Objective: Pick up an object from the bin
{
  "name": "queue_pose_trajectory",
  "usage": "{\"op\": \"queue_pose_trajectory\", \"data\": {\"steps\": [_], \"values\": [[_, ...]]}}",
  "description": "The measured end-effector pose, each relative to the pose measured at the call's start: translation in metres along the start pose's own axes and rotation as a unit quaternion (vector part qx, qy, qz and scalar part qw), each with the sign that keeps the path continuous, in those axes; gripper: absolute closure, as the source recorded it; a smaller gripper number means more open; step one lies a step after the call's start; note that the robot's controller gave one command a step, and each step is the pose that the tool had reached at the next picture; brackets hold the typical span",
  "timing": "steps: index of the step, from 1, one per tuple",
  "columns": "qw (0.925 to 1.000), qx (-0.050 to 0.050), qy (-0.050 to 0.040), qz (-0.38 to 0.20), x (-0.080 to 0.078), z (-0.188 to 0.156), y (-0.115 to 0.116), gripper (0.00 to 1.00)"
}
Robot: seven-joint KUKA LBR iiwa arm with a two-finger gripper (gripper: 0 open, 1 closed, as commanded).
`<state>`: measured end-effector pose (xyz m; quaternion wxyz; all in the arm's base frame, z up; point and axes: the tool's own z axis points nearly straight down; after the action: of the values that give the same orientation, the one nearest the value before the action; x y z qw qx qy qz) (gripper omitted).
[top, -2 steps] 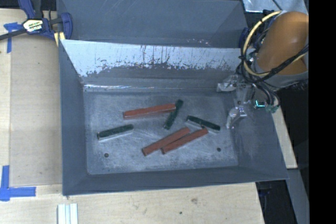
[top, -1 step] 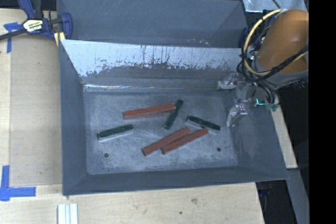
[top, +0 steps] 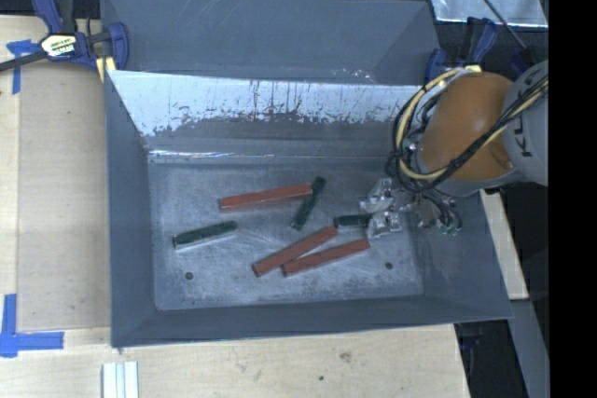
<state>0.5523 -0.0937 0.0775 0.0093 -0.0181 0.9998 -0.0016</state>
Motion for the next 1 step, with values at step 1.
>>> {"op": "queue_pose_trajectory", "data": {"steps": [1], "values": [[1.0, 0.0, 0.0, 0.0, 0.0, 0.0, 0.0, 1.0]]}}
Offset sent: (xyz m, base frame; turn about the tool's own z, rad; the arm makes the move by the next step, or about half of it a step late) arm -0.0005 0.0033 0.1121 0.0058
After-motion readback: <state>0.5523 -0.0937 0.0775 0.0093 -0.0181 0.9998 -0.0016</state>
